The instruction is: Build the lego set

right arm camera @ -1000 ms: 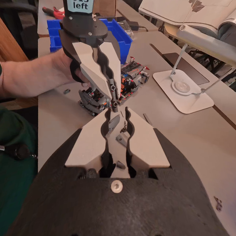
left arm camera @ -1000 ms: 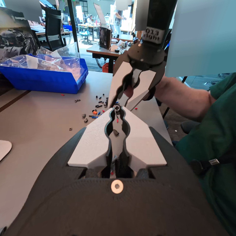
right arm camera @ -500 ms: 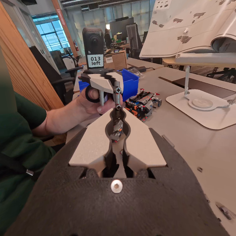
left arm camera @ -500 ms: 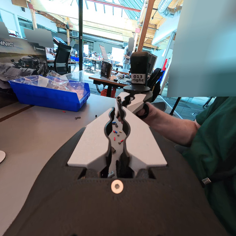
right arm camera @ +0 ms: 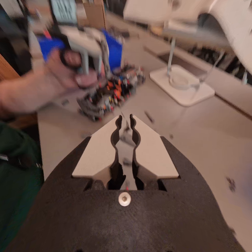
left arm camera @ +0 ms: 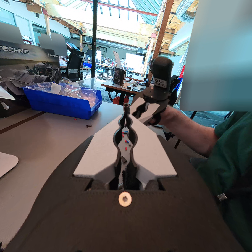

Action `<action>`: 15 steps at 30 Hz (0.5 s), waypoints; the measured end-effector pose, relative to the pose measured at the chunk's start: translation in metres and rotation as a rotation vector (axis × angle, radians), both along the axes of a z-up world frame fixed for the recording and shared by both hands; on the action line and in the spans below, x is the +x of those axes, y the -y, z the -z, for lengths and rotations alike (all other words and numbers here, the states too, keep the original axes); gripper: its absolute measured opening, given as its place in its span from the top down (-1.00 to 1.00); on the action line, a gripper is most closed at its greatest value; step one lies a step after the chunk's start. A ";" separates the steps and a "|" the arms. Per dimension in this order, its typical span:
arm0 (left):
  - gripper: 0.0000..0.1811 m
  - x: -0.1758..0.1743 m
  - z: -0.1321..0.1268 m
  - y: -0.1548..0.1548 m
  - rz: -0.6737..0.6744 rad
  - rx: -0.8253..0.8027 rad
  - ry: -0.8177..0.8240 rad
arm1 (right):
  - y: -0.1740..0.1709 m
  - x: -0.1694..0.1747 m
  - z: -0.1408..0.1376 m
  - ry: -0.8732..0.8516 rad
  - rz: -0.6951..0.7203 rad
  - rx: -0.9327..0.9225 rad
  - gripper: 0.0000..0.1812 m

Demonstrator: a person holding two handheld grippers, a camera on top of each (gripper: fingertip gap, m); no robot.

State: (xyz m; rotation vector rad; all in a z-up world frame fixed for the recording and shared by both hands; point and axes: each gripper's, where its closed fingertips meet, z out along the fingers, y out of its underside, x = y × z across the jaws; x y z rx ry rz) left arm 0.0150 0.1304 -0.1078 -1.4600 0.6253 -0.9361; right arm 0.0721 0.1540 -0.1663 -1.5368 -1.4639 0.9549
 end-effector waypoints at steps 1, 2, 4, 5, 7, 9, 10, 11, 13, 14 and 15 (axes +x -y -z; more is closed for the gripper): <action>1.00 -0.001 0.001 0.000 -0.002 -0.004 -0.004 | -0.006 0.012 0.019 0.110 0.031 0.010 0.87; 1.00 -0.001 0.002 0.000 -0.003 -0.006 -0.012 | -0.011 0.024 0.034 0.195 0.063 0.021 0.87; 1.00 0.000 0.003 -0.001 -0.003 -0.010 -0.019 | -0.015 0.043 0.056 0.282 0.113 0.005 0.87; 1.00 0.000 0.004 -0.001 -0.004 -0.013 -0.023 | -0.014 0.051 0.065 0.312 0.138 -0.012 0.86; 1.00 0.000 0.006 -0.001 -0.005 -0.019 -0.036 | -0.009 0.067 0.086 0.387 0.173 -0.005 0.86; 1.00 0.002 0.009 0.000 0.010 -0.031 -0.045 | -0.002 0.082 0.110 0.490 0.188 0.018 0.85; 1.00 0.003 0.010 0.000 0.014 -0.037 -0.048 | 0.001 0.086 0.118 0.502 0.192 0.004 0.85; 1.00 0.005 0.011 0.000 0.017 -0.041 -0.054 | 0.004 0.087 0.124 0.500 0.193 -0.018 0.84; 1.00 0.007 0.013 0.000 0.021 -0.042 -0.063 | 0.002 0.092 0.132 0.517 0.217 -0.024 0.84; 1.00 0.008 0.013 0.000 0.024 -0.043 -0.064 | 0.001 0.093 0.135 0.524 0.224 -0.026 0.84; 1.00 0.008 0.013 0.001 0.024 -0.043 -0.065 | 0.002 0.094 0.137 0.532 0.223 -0.031 0.85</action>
